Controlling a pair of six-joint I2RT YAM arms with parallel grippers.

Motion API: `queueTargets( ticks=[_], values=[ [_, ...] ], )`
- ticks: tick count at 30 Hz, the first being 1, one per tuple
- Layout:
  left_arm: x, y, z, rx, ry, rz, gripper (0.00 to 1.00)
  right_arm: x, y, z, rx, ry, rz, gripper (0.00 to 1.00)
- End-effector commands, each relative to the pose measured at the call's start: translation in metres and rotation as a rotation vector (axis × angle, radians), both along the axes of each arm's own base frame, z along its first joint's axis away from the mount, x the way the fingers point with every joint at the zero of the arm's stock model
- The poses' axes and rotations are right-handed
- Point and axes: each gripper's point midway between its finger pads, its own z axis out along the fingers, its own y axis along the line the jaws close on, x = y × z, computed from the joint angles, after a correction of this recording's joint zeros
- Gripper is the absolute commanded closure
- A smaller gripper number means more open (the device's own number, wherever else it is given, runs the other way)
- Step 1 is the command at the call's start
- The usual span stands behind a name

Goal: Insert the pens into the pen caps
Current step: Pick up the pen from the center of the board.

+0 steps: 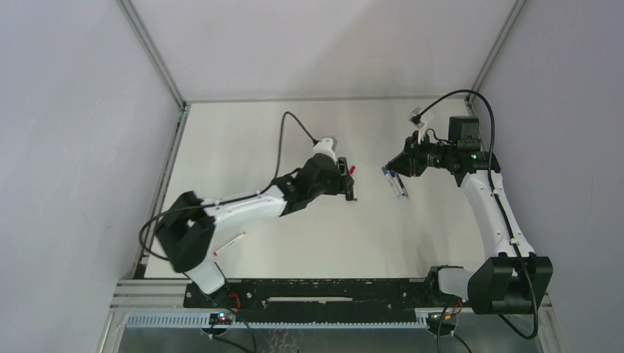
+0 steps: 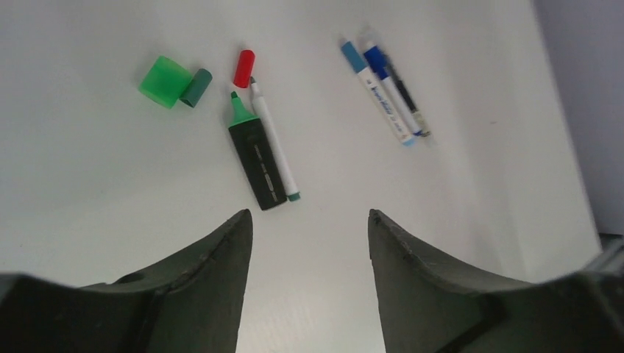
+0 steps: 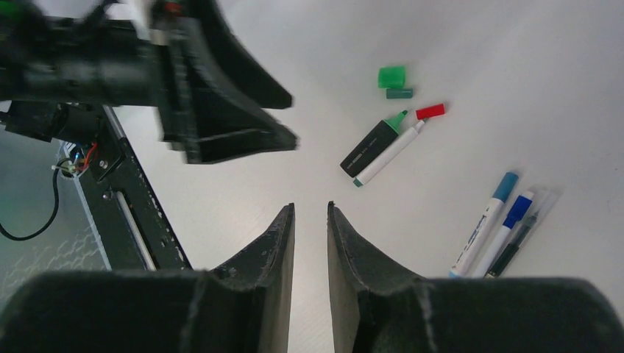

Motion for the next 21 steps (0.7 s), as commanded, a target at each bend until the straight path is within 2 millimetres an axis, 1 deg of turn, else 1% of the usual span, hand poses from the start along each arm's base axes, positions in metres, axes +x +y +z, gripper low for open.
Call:
queueTargets(
  ticks=[1,3,4,6,11,13,15,21],
  values=[
    [0.012,0.001,-0.033,0.236,0.118,0.001,0.4,-0.005,0.003,0.009,0.009,-0.042,0.031,0.71],
    [0.022,-0.004,-0.047,0.306,0.137,0.008,0.47,-0.006,0.004,0.008,0.007,-0.043,0.034,0.71],
    [0.027,-0.007,-0.049,0.321,0.141,0.008,0.5,-0.006,0.004,0.008,0.006,-0.043,0.034,0.71],
    [0.035,-0.012,-0.055,0.338,0.158,0.011,0.53,-0.006,0.005,0.007,0.0,-0.044,0.038,0.71],
    [0.05,-0.02,-0.069,0.361,0.194,0.024,0.53,-0.005,0.005,0.006,-0.011,-0.047,0.034,0.71],
    [0.053,-0.023,-0.073,0.365,0.208,0.03,0.53,-0.004,0.004,0.004,-0.017,-0.047,0.031,0.71],
    [0.054,-0.025,-0.076,0.368,0.216,0.032,0.53,-0.006,0.011,0.003,-0.026,-0.05,0.053,0.71],
    [0.06,-0.029,-0.086,0.388,0.243,0.05,0.52,-0.006,0.014,0.0,-0.039,-0.048,0.06,0.71]
  ],
)
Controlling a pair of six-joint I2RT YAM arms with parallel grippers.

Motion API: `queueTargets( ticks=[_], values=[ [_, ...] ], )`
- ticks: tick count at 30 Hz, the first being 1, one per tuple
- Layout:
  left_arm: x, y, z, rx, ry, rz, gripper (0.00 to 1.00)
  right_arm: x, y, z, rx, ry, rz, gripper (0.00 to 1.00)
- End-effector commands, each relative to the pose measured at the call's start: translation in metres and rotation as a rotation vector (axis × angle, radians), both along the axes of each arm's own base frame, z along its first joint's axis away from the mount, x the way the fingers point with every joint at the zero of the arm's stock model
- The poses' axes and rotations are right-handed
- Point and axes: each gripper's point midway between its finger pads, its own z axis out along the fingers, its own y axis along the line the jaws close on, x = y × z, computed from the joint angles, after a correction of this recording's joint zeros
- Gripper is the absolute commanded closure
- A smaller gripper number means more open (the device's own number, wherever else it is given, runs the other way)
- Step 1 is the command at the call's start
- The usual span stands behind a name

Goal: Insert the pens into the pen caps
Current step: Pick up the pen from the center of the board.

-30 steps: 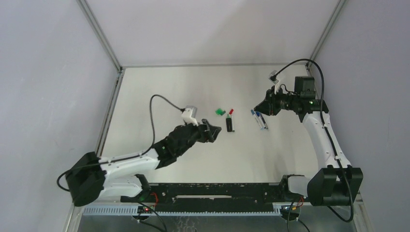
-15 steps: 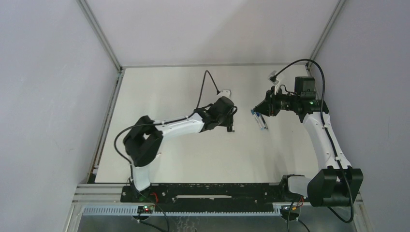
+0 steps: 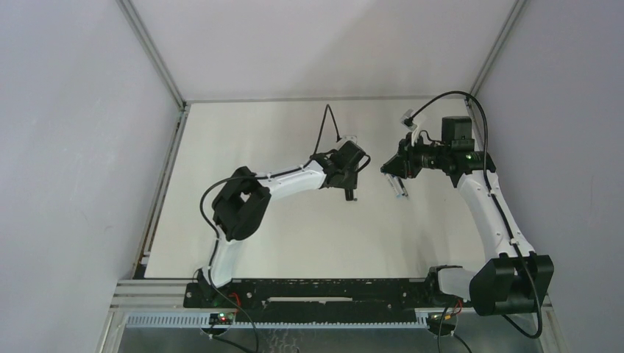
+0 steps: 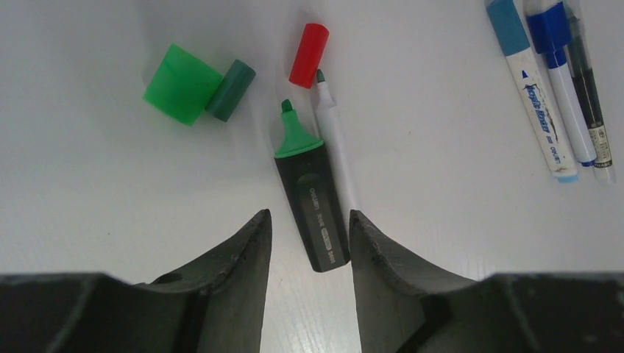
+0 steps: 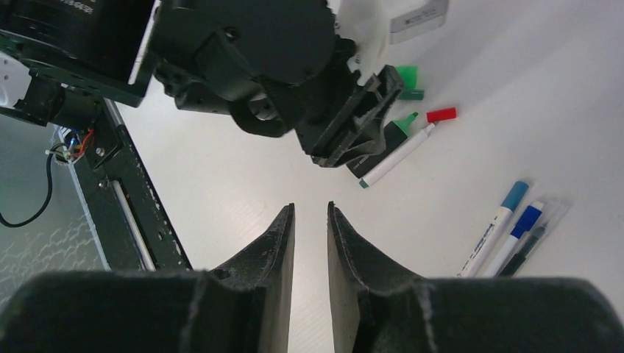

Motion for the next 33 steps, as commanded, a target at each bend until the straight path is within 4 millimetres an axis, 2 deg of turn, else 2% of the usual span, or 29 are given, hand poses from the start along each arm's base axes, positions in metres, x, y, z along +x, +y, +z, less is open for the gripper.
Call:
queueTargets(
  ticks=[1,8,14,17,33],
  values=[
    [0.011,-0.005,0.006,0.005,0.001,0.023,0.52,-0.001,0.002,0.002,-0.017,-0.033,0.014,0.71],
    [0.015,-0.007,-0.004,0.017,0.015,0.04,0.54,0.0,0.002,0.001,-0.02,-0.031,0.013,0.71],
    [0.015,-0.006,-0.012,0.033,0.03,0.047,0.65,0.0,0.002,0.001,-0.02,-0.029,0.013,0.71],
    [0.014,-0.006,-0.016,0.038,0.036,0.047,0.67,0.0,0.002,0.001,-0.02,-0.03,0.013,0.71],
    [0.002,0.008,-0.037,0.111,0.091,0.034,0.61,-0.001,0.002,0.001,-0.017,-0.029,0.016,0.71]
  ],
)
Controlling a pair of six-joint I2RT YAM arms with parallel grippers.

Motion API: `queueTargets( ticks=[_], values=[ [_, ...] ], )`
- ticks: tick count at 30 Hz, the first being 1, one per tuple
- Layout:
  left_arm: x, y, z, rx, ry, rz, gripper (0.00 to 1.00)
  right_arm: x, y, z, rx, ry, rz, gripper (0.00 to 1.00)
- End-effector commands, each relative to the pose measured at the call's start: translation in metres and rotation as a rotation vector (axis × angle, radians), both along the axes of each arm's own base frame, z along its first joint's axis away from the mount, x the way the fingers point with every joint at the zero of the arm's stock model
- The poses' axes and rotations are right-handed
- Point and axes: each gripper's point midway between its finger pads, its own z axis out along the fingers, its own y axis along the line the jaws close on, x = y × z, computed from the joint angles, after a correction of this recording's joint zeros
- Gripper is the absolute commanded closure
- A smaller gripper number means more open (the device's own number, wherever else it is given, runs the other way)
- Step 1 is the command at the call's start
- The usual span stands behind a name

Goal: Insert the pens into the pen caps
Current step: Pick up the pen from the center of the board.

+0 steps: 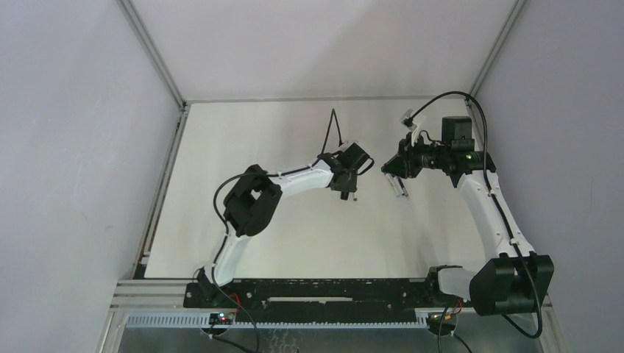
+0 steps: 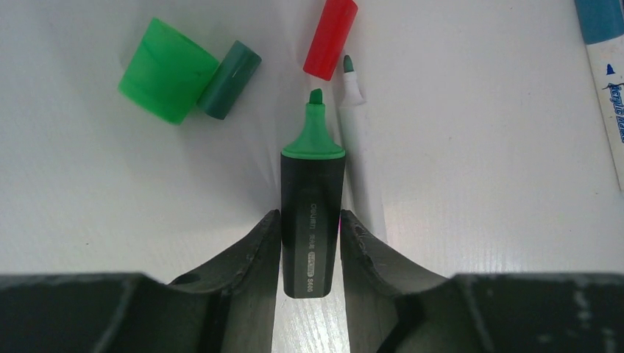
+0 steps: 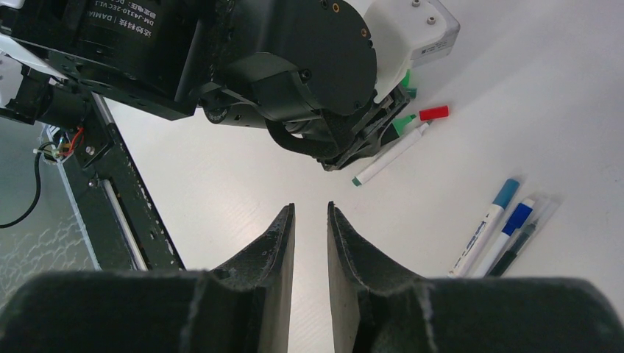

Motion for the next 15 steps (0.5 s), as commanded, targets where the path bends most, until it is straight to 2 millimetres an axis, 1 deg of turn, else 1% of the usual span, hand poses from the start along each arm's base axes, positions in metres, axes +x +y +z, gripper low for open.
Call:
queueTargets(
  ticks=[1,9,13,15],
  values=[
    [-0.001,0.009,-0.004,0.038,0.016,0.006,0.61,-0.002,0.002,0.003,0.002,-0.016,0.015,0.71],
    [-0.011,0.028,-0.006,0.086,0.021,-0.001,0.69,-0.002,0.002,0.003,0.007,-0.012,0.018,0.71],
    [-0.02,0.034,0.001,0.054,0.001,-0.023,0.8,-0.003,0.003,0.003,0.014,-0.008,0.026,0.71],
    [-0.026,0.036,0.011,0.001,-0.029,-0.034,0.83,-0.004,0.004,0.003,0.018,-0.009,0.032,0.71]
  ],
)
